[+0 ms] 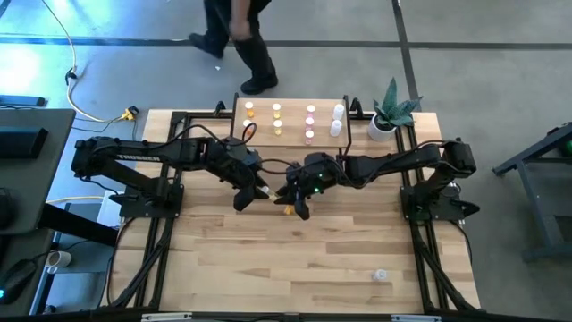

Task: Pick and place medicine bottles onto shelf by color
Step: Put the yellow pill bottle on the shelf aligned with other yellow pill bottles

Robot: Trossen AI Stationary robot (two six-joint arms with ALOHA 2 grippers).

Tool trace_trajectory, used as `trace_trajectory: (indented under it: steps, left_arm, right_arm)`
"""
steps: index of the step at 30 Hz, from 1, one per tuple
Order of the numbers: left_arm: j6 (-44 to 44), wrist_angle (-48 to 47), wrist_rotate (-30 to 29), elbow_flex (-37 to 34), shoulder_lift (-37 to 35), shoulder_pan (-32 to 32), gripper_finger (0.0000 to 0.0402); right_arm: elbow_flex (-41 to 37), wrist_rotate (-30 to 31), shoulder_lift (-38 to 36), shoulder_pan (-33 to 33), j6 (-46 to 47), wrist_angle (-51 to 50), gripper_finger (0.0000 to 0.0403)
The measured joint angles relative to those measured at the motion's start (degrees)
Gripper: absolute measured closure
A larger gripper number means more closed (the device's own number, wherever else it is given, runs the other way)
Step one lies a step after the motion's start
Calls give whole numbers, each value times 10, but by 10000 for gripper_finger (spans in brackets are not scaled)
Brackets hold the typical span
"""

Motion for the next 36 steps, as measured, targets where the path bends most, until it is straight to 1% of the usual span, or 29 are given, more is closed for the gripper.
trace_trajectory:
  steps: [6,11,27,30,36]
  left_arm:
    - [16,1,0,0,0,0,264]
    - [21,1,0,0,0,0,285]
    - [31,1,0,0,0,0,287]
    - [32,0,0,0,0,0,287]
    - [35,-14,0,0,0,2,287]
  right_arm:
    - [0,0,0,-1,4,0,319]
    - [0,0,0,-1,10,0,319]
    - [0,2,0,0,16,-1,317]
    - [0,3,0,0,17,-2,298]
    - [0,25,0,-2,52,-23,237]
